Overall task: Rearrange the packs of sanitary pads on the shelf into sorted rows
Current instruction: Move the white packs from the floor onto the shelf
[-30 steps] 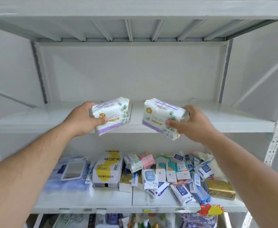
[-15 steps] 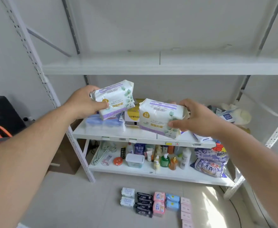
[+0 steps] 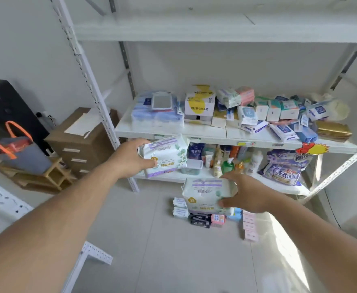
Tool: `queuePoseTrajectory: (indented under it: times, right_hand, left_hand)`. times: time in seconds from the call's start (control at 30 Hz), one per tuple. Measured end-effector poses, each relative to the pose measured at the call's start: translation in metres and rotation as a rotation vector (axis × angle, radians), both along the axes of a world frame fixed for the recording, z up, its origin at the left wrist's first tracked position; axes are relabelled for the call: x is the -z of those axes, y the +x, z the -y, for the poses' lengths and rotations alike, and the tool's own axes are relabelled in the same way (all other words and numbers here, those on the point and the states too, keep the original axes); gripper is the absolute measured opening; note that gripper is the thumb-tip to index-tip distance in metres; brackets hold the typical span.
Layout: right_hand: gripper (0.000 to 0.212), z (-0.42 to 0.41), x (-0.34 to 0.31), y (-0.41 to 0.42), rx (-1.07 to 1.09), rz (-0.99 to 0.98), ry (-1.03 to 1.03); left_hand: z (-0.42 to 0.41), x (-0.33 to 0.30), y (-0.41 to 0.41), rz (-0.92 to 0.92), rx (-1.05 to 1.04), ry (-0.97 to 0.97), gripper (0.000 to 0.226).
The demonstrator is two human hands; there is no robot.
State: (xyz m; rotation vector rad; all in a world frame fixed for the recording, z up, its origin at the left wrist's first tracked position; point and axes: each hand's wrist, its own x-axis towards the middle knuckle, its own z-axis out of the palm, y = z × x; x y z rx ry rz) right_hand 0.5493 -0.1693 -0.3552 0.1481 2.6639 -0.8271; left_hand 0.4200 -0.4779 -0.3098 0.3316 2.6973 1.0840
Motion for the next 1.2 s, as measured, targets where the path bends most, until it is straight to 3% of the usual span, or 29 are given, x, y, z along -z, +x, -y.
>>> queuePoseTrajectory:
  times: [0.17,0.3,0.77,1.0,1.2]
  right_hand:
    - [0.059,0.033,0.046,0.013,-0.026,0.061,0.066]
    - [0.068,0.036,0.092,0.015,-0.065,0.118,0.119]
    - [0.061,0.01,0.249,-0.034,-0.065,0.299,-0.002]
    - [0.055,0.003,0.372,-0.058,-0.032,0.357,-0.029]
    - [0.05,0.014,0.524,-0.075,-0.008,0.393,-0.028]
  left_hand:
    - [0.027,0.056,-0.005,0.094,0.005,-0.001,0.044]
    - [0.031,0.1,-0.015,0.148,0.011,0.002,0.053]
    - [-0.016,0.244,-0.075,0.348,0.051,-0.183,0.049]
    - [-0.032,0.382,-0.119,0.416,0.124,-0.291,0.051]
    - [-0.044,0.556,-0.15,0.436,0.2,-0.309,0.048]
